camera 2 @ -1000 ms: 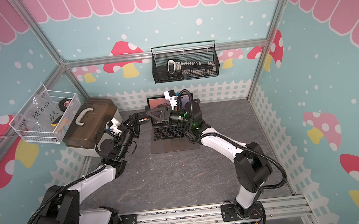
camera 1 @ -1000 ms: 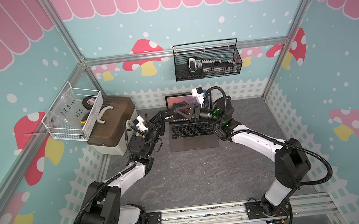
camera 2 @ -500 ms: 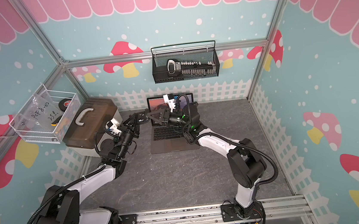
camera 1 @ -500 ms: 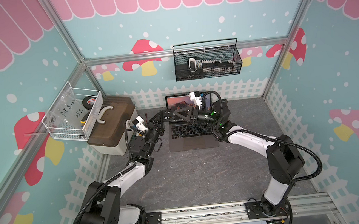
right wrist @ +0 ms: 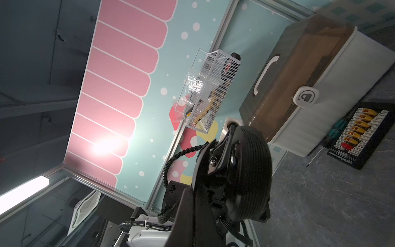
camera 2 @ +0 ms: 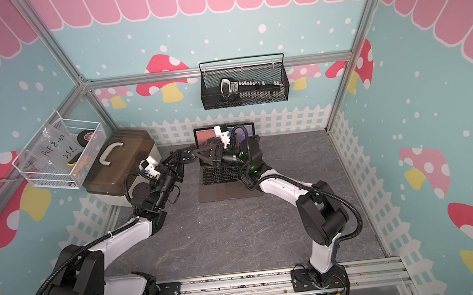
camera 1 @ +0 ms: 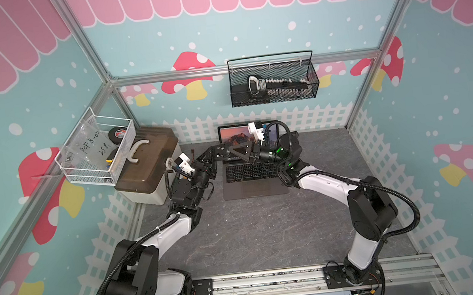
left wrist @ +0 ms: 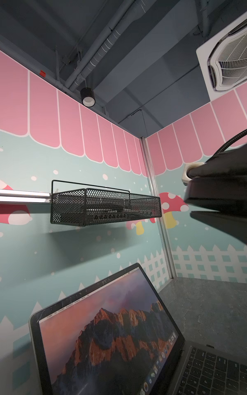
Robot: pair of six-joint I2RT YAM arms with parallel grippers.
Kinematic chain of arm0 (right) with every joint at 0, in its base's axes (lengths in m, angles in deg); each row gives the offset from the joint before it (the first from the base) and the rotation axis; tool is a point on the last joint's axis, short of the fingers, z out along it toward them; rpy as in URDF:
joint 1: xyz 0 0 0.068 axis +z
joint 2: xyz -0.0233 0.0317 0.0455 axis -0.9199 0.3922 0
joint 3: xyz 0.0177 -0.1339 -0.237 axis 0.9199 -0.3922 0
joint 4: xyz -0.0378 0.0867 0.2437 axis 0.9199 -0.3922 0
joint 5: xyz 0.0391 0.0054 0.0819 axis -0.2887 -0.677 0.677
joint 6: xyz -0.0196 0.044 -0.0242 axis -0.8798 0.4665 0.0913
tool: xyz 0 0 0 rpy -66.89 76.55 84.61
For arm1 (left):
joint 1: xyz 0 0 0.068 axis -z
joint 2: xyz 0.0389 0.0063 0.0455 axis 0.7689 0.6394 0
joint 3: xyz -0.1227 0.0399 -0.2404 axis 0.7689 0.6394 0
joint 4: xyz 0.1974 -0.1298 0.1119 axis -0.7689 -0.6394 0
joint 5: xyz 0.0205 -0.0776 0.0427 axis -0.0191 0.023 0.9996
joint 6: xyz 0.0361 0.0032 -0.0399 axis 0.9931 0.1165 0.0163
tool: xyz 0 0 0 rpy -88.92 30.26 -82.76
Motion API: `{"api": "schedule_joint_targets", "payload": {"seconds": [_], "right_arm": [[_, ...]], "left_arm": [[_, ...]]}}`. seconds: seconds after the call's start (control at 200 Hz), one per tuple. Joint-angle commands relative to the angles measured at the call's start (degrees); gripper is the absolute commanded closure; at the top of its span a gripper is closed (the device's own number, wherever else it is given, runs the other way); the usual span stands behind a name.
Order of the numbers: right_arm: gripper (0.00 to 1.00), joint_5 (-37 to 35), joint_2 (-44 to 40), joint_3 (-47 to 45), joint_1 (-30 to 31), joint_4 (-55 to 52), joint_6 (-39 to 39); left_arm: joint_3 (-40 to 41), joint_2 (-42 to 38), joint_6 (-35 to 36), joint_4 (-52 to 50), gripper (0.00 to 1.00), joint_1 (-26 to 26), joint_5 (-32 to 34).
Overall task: Insert the wireless mouse receiver into the laptop
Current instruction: Close the lid on the mouse.
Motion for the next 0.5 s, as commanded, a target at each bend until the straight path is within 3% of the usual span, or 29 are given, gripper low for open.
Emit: {"api": "schedule_joint_targets", "payload": {"seconds": [0.0, 0.495], "right_arm": [[1.00, 0.4, 0.7, -0.3, -0.2, 2.3, 1.6], [1.00, 0.5, 1.6, 0.0, -0.1, 2.3, 1.8]], "left_arm": [[0.0, -1.4, -1.2, 1.5, 1.00, 0.0, 0.8], [-0.2, -1.3, -1.2, 1.6, 1.00, 0.0, 0.5]]}}
